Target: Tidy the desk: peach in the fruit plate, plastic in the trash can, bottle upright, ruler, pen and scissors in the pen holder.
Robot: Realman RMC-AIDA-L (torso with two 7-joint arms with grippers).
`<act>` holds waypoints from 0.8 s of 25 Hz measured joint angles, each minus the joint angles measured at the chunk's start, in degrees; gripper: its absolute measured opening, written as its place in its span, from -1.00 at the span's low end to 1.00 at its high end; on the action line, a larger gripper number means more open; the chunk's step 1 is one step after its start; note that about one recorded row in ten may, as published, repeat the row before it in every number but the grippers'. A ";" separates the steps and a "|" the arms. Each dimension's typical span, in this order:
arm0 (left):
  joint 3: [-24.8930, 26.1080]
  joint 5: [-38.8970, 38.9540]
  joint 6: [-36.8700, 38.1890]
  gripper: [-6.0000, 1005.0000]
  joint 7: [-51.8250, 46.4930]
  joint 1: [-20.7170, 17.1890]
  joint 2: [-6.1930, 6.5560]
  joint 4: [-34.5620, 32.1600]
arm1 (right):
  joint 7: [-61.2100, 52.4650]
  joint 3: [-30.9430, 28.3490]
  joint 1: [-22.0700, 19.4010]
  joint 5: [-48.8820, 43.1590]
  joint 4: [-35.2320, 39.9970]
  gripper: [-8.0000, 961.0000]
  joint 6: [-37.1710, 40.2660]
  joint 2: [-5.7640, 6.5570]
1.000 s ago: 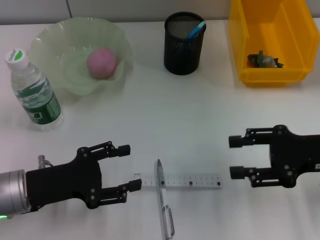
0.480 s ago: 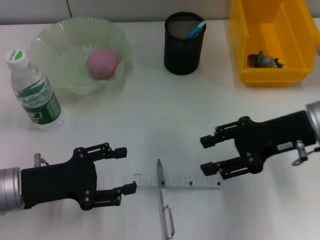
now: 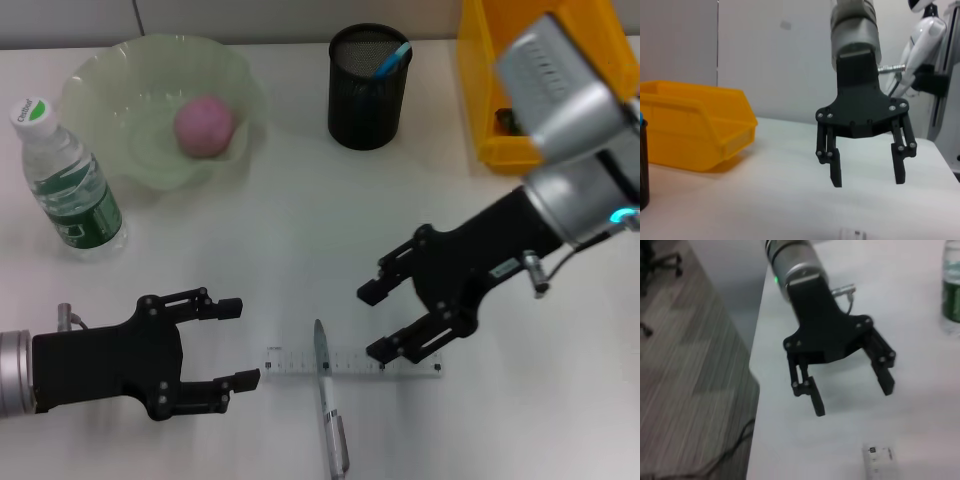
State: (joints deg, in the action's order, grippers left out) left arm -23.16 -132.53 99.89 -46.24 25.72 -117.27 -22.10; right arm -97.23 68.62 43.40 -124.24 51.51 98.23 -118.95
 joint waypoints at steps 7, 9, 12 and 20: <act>-1.65 -0.09 -0.16 0.56 -1.66 0.23 0.28 -0.99 | -4.33 13.92 2.60 0.18 3.52 0.39 -5.74 -0.42; -1.69 -0.10 -0.20 0.56 -1.67 0.20 0.29 -1.07 | -4.88 16.80 3.06 0.40 4.02 0.39 -7.26 -0.55; -1.70 -0.10 -0.22 0.56 -1.66 0.08 0.38 -1.24 | -6.23 21.99 3.75 1.43 4.99 0.39 -10.23 -0.68; -1.72 -0.10 -0.23 0.56 -1.73 -0.07 0.27 -1.46 | -10.82 32.18 4.95 2.76 7.16 0.39 -17.08 -0.91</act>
State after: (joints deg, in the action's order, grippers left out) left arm -24.88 -132.63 99.66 -47.97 25.64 -117.00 -23.56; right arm -108.05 100.80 48.35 -121.48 58.67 81.15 -119.86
